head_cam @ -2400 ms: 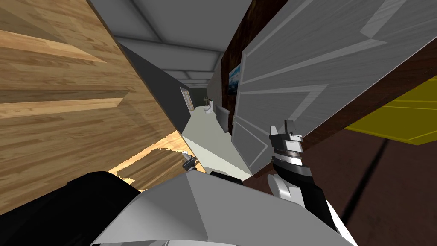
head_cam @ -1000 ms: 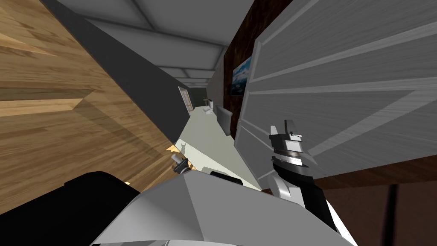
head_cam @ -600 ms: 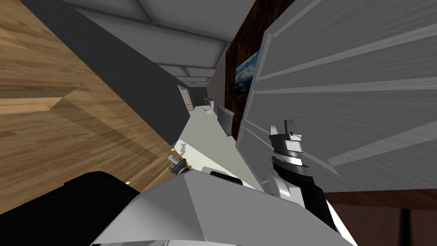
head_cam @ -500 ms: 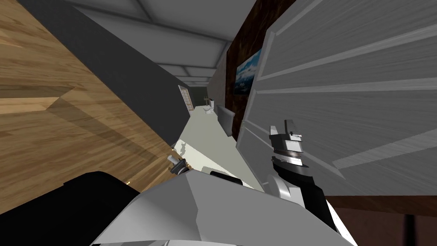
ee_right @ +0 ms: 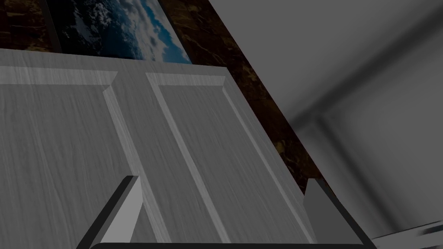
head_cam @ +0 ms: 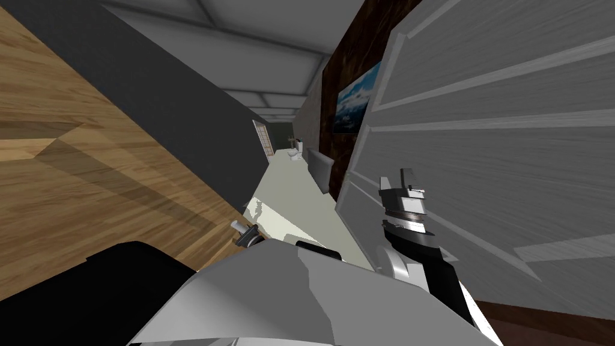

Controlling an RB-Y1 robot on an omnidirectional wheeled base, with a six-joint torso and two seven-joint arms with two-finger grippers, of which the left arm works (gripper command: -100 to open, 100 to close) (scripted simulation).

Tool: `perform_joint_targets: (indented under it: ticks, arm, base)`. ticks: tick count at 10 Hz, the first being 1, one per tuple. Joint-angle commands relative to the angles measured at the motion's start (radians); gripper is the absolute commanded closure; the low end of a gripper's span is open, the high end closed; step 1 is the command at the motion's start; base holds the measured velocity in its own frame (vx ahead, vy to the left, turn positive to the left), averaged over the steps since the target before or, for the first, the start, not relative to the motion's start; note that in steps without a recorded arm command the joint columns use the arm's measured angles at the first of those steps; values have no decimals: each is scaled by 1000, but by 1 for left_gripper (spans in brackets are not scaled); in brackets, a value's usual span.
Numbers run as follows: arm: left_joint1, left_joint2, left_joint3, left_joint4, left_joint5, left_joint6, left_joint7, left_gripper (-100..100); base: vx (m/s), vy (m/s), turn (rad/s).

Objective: Push the door open

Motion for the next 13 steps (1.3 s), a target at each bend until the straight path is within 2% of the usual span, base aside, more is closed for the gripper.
perform_joint_targets:
  ticks: [1,9,12,13]
  arm:
    - [-3,5,40,-2,6,-5,-8,100]
    - [-36,-28,157,22,15,1,-20,100]
    - [-52,-50,210,33,19,3,-25,100]
    - [-49,-54,196,33,17,5,-24,100]
  base:
    - [92,97,22]
    - [88,91,25]
    - [109,122,31]
    - [48,61,16]
